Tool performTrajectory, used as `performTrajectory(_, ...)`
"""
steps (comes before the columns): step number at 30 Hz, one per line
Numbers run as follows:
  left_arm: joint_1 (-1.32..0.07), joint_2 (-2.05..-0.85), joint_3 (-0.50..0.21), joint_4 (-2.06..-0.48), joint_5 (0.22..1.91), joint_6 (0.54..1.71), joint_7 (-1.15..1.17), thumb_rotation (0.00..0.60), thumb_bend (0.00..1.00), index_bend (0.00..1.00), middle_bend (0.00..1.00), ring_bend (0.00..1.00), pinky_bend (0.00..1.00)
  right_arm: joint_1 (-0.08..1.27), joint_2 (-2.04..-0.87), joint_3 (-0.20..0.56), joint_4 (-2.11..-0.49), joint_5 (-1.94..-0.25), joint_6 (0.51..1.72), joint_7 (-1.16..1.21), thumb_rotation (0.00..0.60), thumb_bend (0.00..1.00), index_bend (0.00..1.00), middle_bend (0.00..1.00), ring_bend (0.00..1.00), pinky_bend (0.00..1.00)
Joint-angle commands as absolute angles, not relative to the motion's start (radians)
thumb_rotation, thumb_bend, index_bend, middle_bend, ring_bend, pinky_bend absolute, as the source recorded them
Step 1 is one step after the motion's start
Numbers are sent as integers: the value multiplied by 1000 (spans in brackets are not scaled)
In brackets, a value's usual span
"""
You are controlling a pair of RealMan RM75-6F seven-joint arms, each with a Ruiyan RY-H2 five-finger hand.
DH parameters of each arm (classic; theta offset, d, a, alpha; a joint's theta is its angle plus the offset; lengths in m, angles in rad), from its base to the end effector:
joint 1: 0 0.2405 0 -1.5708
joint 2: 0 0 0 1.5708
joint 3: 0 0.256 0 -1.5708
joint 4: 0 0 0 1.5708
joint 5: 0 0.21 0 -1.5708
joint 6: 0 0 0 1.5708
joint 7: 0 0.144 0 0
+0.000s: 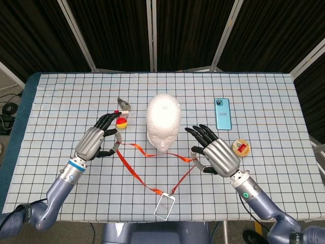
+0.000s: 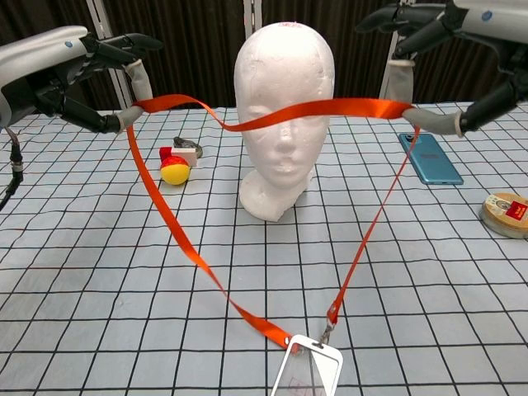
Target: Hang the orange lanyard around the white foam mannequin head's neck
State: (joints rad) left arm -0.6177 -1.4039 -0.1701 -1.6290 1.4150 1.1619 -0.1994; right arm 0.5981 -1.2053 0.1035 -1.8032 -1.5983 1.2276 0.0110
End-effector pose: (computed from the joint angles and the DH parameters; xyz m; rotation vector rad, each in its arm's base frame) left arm -0.1417 0.3142 0.0452 -1.6952 -1.1990 -1.4525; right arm -0.1278 -0.2816 0.0897 1.9014 -0.8328 1.3847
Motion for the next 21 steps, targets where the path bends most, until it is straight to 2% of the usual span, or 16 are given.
performTrajectory(1, -628, -1370, -205, -1689, 1358, 1133, -182, 600, 503, 668, 0, 0, 0, 612, -1200, 135, -1823, -1567, 1221, 67, 600, 459, 746, 61, 0, 0)
performTrajectory(11, -681, -1324, -306, -1789, 1194, 1076, -96, 600, 502, 677, 0, 0, 0, 643, -1200, 216, -1835, -1453, 1184, 89, 600, 459, 746, 62, 0, 0)
performTrajectory(21, -766, -1327, -378, -1754, 1004, 1008, 9, 600, 503, 681, 0, 0, 0, 678, -1188, 304, -1827, -1281, 1119, 92, 600, 459, 748, 64, 0, 0)
